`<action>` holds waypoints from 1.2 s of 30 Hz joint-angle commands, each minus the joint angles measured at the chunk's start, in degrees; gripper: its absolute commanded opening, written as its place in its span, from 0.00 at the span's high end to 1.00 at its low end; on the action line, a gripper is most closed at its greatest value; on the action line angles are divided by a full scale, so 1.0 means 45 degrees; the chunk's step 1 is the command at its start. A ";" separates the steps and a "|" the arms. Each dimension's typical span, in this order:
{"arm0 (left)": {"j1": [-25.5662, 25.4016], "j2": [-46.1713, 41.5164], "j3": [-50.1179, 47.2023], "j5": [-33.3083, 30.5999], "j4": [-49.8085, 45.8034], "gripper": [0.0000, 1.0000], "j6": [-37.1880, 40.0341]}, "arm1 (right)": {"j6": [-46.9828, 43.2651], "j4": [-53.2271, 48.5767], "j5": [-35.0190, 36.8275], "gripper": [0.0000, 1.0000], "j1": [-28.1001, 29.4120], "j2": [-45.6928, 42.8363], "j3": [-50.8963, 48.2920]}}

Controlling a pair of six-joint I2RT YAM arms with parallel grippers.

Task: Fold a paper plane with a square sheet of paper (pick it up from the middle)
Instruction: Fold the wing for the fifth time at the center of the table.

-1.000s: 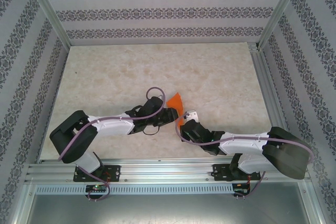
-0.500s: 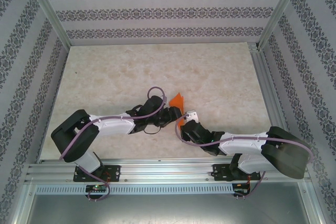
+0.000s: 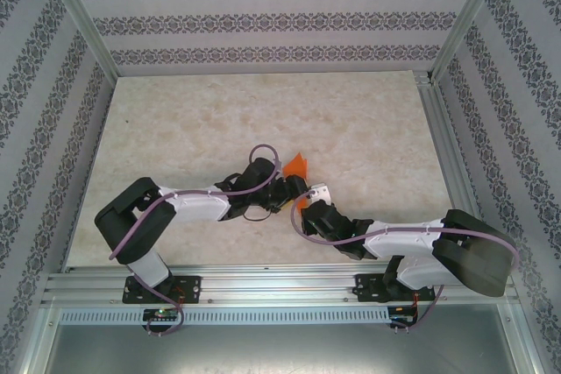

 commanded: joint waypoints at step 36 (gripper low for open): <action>0.0571 0.0596 0.3066 0.0985 -0.5312 0.32 0.0114 | -0.2789 0.1022 0.0345 0.94 0.0232 0.0572 -0.0190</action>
